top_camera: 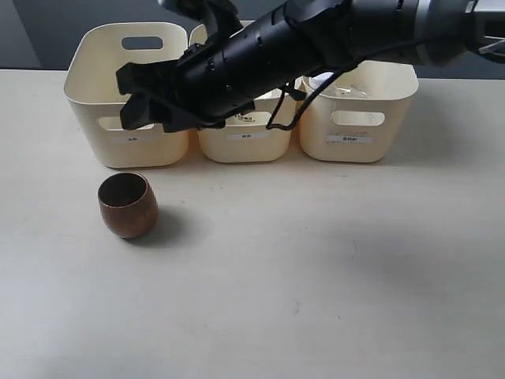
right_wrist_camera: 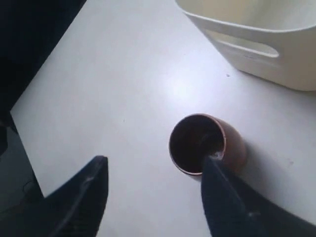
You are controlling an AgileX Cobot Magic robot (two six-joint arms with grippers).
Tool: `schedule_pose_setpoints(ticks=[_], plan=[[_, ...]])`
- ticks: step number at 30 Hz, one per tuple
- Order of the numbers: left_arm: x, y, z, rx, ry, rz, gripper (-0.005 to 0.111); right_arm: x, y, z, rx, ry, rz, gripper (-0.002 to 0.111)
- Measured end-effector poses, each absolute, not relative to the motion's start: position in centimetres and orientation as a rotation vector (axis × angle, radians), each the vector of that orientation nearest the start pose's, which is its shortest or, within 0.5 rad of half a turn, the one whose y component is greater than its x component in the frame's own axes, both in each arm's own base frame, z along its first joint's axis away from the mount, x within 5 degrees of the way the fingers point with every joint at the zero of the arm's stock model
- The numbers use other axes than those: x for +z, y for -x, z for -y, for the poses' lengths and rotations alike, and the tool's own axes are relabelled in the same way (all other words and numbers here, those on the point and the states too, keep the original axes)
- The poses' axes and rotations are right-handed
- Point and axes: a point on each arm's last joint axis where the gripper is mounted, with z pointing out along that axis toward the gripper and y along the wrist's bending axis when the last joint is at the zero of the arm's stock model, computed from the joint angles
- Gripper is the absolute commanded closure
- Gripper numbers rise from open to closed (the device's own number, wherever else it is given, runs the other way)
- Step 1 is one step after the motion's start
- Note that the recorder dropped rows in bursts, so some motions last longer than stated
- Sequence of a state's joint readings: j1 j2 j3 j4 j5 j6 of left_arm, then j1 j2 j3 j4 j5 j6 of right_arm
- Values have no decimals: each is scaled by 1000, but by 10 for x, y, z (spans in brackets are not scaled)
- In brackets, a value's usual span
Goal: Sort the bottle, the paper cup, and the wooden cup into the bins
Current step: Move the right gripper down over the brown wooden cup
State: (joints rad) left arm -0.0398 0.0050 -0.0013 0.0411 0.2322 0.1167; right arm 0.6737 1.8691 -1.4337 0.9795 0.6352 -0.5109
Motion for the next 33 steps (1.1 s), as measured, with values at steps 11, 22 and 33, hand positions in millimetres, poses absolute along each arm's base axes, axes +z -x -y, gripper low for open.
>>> schedule_pose_setpoints(ticks=[11,22,33], plan=[[192,-56,1,95,-162,-1713,107,249,-294,-311,999,622,-2442,54],[192,-56,1,95,-162,-1713,107,212,-300,-317,971,601,-2552,54],[192,-56,1,95,-162,-1713,107,202,-293,-332,971,594,-2539,54]])
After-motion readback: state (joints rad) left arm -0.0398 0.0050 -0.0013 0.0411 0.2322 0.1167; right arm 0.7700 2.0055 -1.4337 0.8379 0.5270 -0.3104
